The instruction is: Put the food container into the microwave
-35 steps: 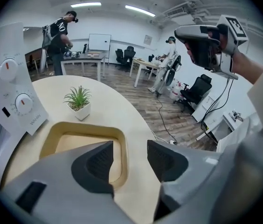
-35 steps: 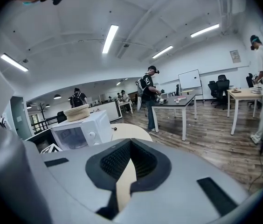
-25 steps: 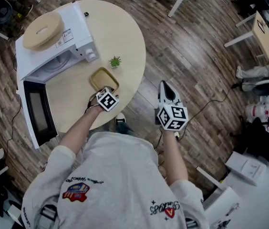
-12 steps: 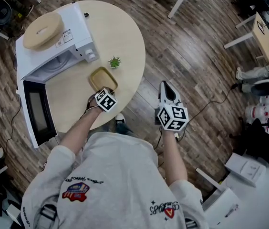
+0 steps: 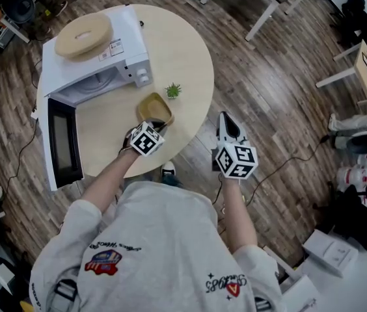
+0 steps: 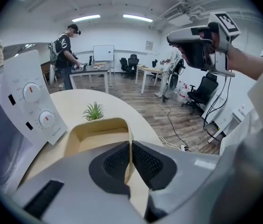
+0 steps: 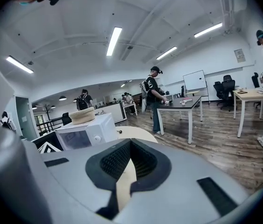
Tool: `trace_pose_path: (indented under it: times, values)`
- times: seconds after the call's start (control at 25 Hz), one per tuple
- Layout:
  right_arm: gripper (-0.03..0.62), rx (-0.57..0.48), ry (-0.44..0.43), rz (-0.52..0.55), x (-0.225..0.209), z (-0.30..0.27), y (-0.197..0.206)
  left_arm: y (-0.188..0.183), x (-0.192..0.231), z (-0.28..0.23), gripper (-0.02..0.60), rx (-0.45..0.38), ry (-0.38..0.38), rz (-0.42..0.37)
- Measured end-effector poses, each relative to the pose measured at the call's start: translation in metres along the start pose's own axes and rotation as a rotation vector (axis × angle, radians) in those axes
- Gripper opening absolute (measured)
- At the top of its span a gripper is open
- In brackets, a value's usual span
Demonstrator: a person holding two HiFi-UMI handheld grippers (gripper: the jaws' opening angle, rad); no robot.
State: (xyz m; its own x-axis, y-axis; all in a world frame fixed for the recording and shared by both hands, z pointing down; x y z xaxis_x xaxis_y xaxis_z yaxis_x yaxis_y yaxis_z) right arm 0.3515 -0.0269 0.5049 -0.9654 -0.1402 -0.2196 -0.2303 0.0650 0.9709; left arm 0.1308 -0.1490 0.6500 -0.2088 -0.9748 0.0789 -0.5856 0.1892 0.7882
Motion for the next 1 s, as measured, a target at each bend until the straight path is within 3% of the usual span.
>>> trace_pose_path:
  times: [0.4,0.76,1.0]
  values:
    - [-0.008,-0.002,-0.116,0.012,0.042,-0.020,-0.002,-0.015,0.002,0.055,0.017,-0.161,-0.025,0.027]
    - [-0.008,0.003,-0.238,0.030,0.082,-0.040,-0.004,-0.014,0.014,0.107,0.017,-0.240,-0.141,0.066]
    - [-0.008,0.009,-0.318,0.033,0.109,-0.051,-0.005,0.001,0.020,0.141,0.017,-0.247,-0.228,0.097]
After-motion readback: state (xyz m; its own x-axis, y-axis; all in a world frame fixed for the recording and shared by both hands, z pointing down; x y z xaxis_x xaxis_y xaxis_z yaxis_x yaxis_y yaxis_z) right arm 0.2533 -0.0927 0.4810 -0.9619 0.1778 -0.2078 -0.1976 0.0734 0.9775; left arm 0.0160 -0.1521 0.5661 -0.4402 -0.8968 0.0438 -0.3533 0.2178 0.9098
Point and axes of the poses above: the fingertips, and each gripper's own axes: z backward along the fingers, x to its left, y out of its underside, the point moved 9 cm from there along z, backward along the fingers, and after that the axes turned 14 degrees about -x, right-handed, at the moved point
